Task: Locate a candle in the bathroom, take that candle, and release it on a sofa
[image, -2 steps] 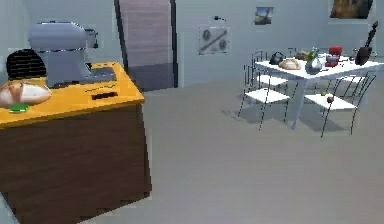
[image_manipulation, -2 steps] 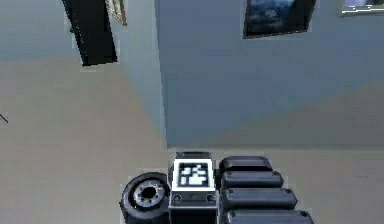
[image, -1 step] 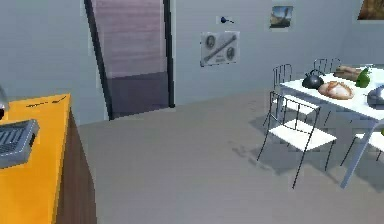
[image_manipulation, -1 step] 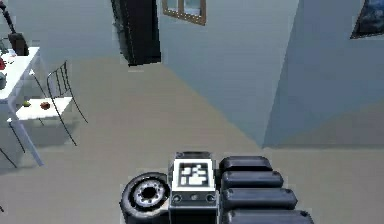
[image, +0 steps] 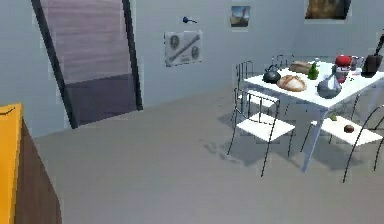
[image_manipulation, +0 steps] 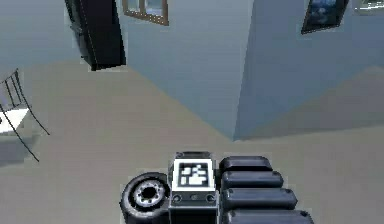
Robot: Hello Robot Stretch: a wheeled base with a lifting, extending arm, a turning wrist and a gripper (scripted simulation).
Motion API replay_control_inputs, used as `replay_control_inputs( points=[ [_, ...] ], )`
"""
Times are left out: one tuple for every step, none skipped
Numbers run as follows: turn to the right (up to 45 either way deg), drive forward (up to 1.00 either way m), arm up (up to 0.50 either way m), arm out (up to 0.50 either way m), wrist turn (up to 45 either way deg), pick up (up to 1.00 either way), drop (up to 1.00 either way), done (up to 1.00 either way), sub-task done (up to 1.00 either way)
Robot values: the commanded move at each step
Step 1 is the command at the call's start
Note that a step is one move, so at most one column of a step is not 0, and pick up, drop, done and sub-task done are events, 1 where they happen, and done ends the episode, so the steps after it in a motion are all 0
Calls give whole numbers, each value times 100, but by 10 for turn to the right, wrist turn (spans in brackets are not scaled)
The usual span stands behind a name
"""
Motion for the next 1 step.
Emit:
replay_control_inputs(
  points=[
    [0, 30, 0, 0, 0, 0, 0, 0, 0]
  ],
)
